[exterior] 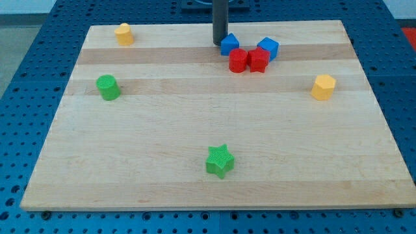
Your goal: Push the heart diagonally top left to the green star
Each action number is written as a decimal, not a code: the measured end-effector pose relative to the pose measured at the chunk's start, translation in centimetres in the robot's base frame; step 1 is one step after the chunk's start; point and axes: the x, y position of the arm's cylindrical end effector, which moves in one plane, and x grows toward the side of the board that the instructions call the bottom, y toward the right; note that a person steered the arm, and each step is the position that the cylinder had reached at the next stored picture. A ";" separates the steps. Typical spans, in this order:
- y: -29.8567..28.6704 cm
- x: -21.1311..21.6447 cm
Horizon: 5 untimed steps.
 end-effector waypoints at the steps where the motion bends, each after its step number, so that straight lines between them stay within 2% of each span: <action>1: 1.1 1.2; 3: 2.5 1.7; 4: -1.3 1.1; 5: -5.7 -1.3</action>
